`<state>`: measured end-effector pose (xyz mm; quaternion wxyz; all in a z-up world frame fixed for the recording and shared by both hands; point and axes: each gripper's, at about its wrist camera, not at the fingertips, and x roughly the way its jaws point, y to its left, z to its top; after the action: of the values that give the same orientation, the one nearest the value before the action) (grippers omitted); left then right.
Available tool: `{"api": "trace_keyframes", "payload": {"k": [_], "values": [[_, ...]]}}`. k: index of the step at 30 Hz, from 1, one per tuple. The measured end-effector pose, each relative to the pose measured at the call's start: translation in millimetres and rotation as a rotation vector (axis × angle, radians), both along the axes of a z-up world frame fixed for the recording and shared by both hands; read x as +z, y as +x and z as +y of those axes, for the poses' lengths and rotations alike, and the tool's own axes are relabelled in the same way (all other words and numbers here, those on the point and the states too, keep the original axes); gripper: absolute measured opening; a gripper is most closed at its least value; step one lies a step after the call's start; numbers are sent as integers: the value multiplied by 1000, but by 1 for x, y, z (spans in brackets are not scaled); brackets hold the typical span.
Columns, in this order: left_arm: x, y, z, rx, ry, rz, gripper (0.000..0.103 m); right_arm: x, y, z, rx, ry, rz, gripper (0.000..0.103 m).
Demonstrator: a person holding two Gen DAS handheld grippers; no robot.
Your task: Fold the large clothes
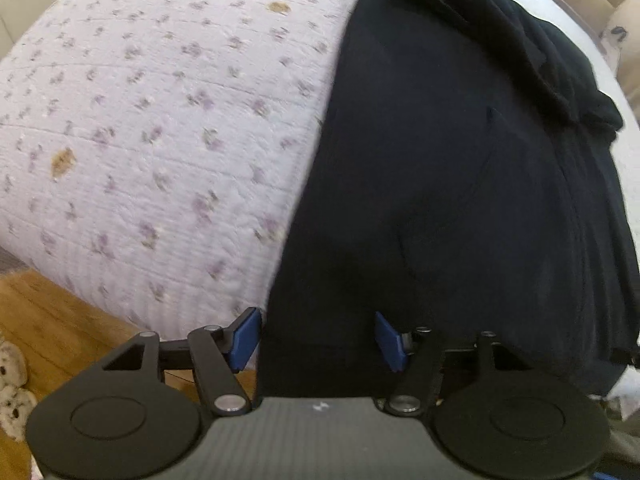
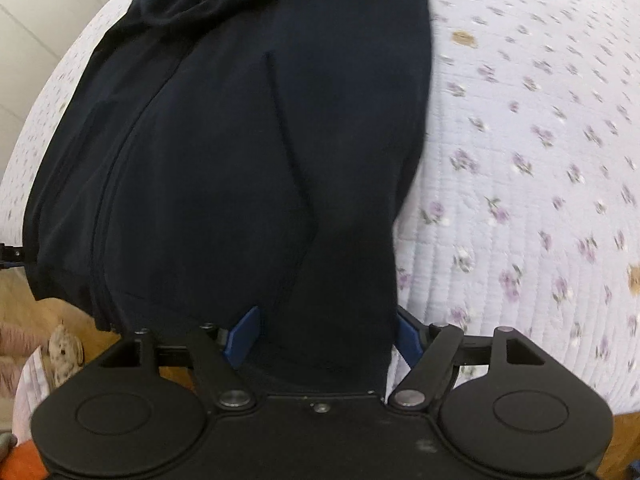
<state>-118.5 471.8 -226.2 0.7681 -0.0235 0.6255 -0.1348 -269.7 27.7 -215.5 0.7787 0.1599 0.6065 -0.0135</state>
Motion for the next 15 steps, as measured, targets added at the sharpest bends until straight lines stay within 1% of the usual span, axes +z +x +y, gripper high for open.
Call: {"api": "trace_keyframes", "payload": {"k": [1, 3, 4, 5, 6, 7, 8, 9, 11, 13, 15], "values": [[-2, -2, 1, 2, -5, -4, 65, -2, 1, 0, 4, 6, 3, 85], [-8, -2, 7, 39, -49, 7, 65, -3, 1, 0, 15, 1, -3, 83], [-10, -1, 11, 58, -72, 13, 65, -2, 0, 3, 23, -8, -13, 72], [-10, 0, 15, 57, -82, 13, 64, -1, -1, 6, 33, -15, -24, 61], [-10, 0, 15, 47, -82, 9, 63, 0, -3, 10, 40, -17, -31, 55], [-9, -1, 15, 32, -80, 7, 58, 1, -3, 14, 48, -20, -40, 46], [-8, -2, 16, 23, -85, 9, 47, 3, -4, 20, 60, -27, -48, 37], [-7, -3, 18, 21, -101, 16, 33, 5, -4, 23, 72, -32, -57, 33], [-3, -6, 23, 29, -158, 26, 16, 9, -2, 23, 68, -23, -69, 17], [4, -6, 19, 21, -154, 4, 15, 18, 0, 19, 43, 11, -81, 13], [21, -7, 12, 18, -189, -38, 14, 33, 3, 8, 17, 46, -111, 11]]}}
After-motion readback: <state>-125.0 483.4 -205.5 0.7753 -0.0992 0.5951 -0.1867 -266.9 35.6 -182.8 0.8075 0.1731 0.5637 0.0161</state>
